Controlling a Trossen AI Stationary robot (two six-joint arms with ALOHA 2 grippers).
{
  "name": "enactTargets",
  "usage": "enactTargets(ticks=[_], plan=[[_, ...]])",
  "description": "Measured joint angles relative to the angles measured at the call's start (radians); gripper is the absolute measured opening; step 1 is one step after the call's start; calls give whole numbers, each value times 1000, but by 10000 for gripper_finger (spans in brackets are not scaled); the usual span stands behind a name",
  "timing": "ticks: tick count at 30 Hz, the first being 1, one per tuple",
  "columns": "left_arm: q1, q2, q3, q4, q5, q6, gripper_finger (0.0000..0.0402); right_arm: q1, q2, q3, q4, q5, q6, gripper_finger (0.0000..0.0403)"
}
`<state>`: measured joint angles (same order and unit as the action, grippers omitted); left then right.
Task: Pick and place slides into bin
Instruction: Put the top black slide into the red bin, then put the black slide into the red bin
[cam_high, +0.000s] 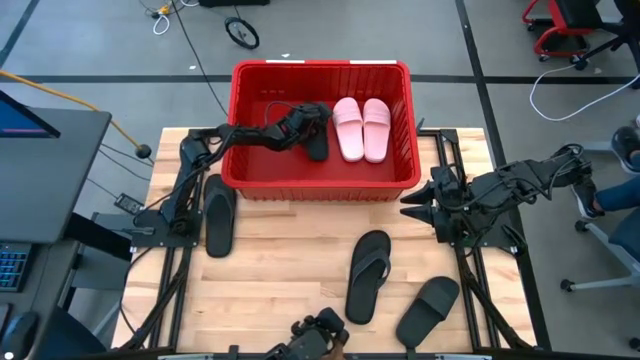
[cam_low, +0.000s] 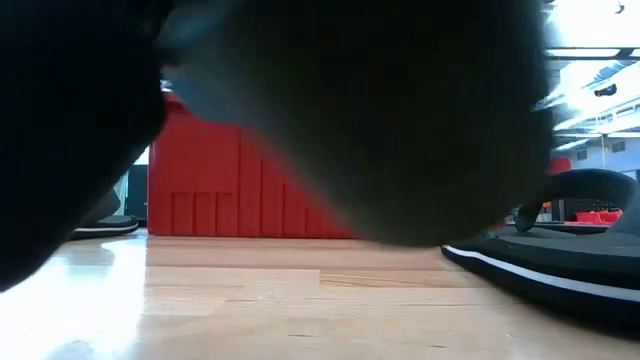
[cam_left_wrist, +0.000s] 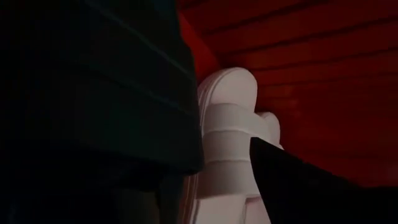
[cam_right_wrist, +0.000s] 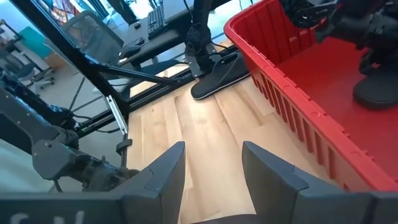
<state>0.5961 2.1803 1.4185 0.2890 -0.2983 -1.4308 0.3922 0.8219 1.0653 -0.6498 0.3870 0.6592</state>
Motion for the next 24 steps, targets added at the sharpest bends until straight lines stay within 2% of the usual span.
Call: enactTargets(ticks=[4,7,13,24], plan=[[-4,0,0,5,74,-22,176,14,0,0,0,-12,23,165],[-17,0,0,51,82,20,173,32,1,0,0,-13,43,165],[-11,0,0,61,89,-80,179,77,6,0,0,-14,76,165],[9,-2,0,123,180,0,167,137,50,0,0,-15,108,165]])
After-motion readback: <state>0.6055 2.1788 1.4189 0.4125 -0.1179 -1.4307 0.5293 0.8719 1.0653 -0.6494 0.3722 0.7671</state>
